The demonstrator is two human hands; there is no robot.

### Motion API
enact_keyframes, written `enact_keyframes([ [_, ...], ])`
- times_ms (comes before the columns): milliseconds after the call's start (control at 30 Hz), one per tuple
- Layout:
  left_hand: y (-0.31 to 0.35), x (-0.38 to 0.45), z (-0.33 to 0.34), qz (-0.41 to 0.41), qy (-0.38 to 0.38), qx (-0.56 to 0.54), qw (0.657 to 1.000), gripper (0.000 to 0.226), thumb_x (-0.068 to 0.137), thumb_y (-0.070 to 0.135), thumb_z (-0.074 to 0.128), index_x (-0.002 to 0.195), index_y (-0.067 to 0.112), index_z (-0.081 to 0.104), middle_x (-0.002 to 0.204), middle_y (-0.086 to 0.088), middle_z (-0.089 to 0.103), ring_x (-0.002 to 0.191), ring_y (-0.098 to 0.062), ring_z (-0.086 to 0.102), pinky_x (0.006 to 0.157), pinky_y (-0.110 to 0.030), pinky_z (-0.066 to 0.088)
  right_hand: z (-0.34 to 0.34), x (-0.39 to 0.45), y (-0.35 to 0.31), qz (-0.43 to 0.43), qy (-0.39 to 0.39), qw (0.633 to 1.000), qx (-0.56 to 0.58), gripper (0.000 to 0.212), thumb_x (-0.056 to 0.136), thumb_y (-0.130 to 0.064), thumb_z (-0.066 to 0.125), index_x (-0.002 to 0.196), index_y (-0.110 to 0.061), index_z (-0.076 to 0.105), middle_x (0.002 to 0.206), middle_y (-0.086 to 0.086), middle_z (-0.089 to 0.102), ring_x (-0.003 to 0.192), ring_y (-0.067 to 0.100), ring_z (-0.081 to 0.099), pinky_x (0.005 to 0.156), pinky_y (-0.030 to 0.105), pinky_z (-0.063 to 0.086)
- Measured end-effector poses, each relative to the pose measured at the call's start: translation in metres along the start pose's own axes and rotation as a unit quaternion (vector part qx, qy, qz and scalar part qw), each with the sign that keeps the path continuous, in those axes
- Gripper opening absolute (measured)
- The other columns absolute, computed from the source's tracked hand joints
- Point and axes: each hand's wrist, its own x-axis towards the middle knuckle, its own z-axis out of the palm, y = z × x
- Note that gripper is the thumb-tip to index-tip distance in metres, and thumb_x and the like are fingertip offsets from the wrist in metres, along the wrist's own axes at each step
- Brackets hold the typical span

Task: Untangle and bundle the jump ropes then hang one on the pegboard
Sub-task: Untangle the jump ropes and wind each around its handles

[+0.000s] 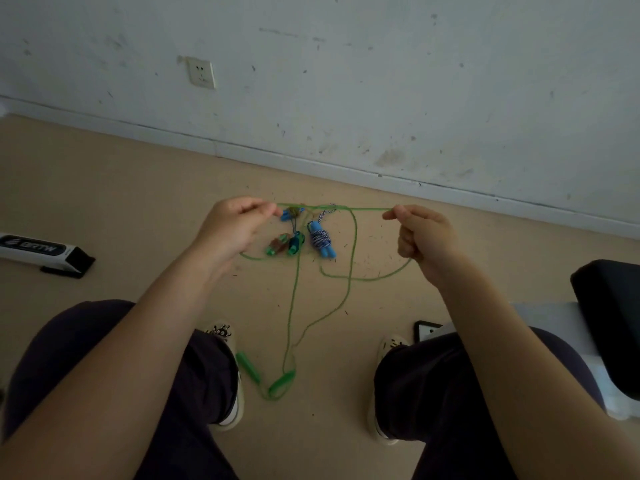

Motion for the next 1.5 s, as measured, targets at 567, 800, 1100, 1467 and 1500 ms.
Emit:
enact_keyframes([
  [567,-0.015,-0.008,0.031,-0.088,-0.305,0.167,0.933,0.048,0.087,0.050,0.071,0.130,0.042,0.053,0.095,-0.006,0.074,0.070,-0.024,0.074,0.061,-0.033,0.058,0.028,-0.013,0.000,0.024,-0.333,0.940,0.065,0.027,0.096,-0.026,0.056,0.111,-0.007,0.069,0.046,-0.010,0.026,0.039,0.007,0.019,0.041,0.021,0.015],
  [800,-0.009,-0.005,0.025,-0.030,-0.265,0.062,0.962,0.013,0.089,0.032,0.073,0.085,0.019,0.074,0.066,0.006,0.063,0.056,-0.008,0.057,0.052,-0.022,0.050,0.026,-0.015,-0.002,0.003,-0.255,0.967,-0.016,0.021,0.098,-0.004,0.049,0.096,0.000,0.070,0.068,0.001,0.058,0.059,0.012,0.049,0.059,0.024,0.043],
  [1100,0.001,-0.008,0.020,-0.035,-0.257,0.063,0.964,0.038,0.071,0.055,0.075,0.086,0.021,0.079,0.060,0.010,0.051,0.046,-0.005,0.035,0.045,-0.016,0.029,0.028,-0.022,-0.005,-0.028,-0.234,0.938,-0.253,0.018,0.095,-0.026,0.063,0.083,-0.015,0.072,0.054,-0.005,0.050,0.052,0.012,0.044,0.057,0.026,0.040],
  [1467,0.006,-0.004,0.003,0.017,0.088,0.039,0.995,0.023,0.084,0.038,0.077,0.093,0.018,0.078,0.086,0.008,0.075,0.080,0.000,0.066,0.064,-0.014,0.042,0.009,0.004,0.005,-0.051,0.089,0.989,-0.109,0.023,0.100,-0.021,0.054,0.081,-0.013,0.066,0.069,0.001,0.062,0.057,0.012,0.054,0.058,0.026,0.046],
  [1500,0.008,-0.006,0.007,0.019,0.074,0.025,0.997,0.021,0.085,0.037,0.076,0.094,0.018,0.077,0.077,0.014,0.073,0.068,0.007,0.062,0.060,-0.011,0.041,0.014,0.002,0.005,-0.034,0.028,0.997,-0.070,0.023,0.099,-0.020,0.054,0.083,-0.010,0.066,0.072,0.003,0.066,0.058,0.014,0.057,0.060,0.029,0.049],
])
